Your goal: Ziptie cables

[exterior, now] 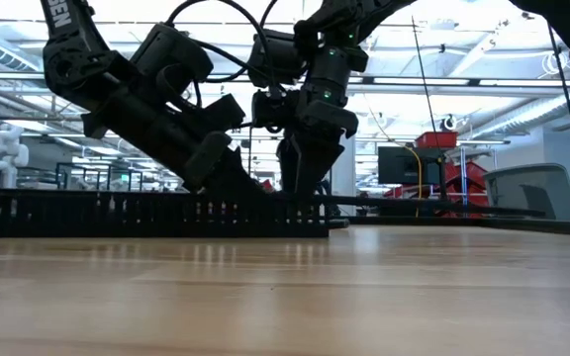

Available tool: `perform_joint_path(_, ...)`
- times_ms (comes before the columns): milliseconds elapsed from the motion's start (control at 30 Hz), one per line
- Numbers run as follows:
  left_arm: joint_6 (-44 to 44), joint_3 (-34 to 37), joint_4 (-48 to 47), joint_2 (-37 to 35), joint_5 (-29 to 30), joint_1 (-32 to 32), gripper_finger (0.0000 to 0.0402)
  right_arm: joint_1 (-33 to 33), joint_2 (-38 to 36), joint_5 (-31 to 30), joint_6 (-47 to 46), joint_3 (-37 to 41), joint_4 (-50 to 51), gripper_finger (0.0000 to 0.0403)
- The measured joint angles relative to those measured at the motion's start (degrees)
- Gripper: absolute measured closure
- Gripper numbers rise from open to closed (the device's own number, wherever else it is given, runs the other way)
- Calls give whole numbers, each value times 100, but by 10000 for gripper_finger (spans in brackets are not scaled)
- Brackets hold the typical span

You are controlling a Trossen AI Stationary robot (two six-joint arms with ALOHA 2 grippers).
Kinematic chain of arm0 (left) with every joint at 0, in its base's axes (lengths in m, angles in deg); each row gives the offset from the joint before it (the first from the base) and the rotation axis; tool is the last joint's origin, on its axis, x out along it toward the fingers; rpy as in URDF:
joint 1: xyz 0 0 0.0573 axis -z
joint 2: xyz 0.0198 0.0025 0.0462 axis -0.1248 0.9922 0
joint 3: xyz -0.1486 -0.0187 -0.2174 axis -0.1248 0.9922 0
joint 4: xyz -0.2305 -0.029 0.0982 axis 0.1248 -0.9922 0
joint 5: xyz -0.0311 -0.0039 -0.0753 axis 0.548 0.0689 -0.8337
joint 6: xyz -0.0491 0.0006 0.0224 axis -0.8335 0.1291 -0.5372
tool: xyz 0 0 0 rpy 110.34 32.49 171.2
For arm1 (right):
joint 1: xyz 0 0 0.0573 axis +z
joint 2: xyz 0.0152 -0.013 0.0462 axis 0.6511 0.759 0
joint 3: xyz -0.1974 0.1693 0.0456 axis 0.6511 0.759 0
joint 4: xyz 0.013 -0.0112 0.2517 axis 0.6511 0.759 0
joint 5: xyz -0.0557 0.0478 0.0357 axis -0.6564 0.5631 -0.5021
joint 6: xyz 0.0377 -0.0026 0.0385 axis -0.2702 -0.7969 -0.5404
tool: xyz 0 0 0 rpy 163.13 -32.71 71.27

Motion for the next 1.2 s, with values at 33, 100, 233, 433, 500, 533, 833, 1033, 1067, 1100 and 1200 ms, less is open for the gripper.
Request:
perform_joint_path(33,30,0,-4,-16,0,1,2,-2,4,1,2,0,35,158)
perform_joint_path(100,180,0,0,-46,0,22,2,-2,39,0,43,-10,61,158)
perform_joint_path(233,514,0,3,-163,0,87,2,-2,46,0,119,-13,62,158)
perform_joint_path(433,586,0,18,-255,0,125,2,-2,42,0,122,-13,32,158)
perform_joint_path(500,500,0,15,-255,0,125,2,-2,42,1,124,-11,26,158)
perform_joint_path(533,408,0,15,-255,-3,125,2,-2,42,-1,123,-11,18,158)
perform_joint_path(833,-153,0,7,-255,-305,180,2,-2,42,-3,131,-9,2,158)
perform_joint_path(1033,-320,7,-872,-253,-435,275,2,-2,42,-17,179,-7,-4,158)
perform_joint_path(1067,-317,9,-915,-253,-400,277,2,-2,42,-17,179,-7,-4,158)
perform_joint_path(1100,-318,9,-879,-253,-357,273,2,-2,42,-14,179,-7,-4,158)
perform_joint_path(1200,-302,9,-795,-253,-280,260,2,-2,42,-14,179,-7,-4,158)
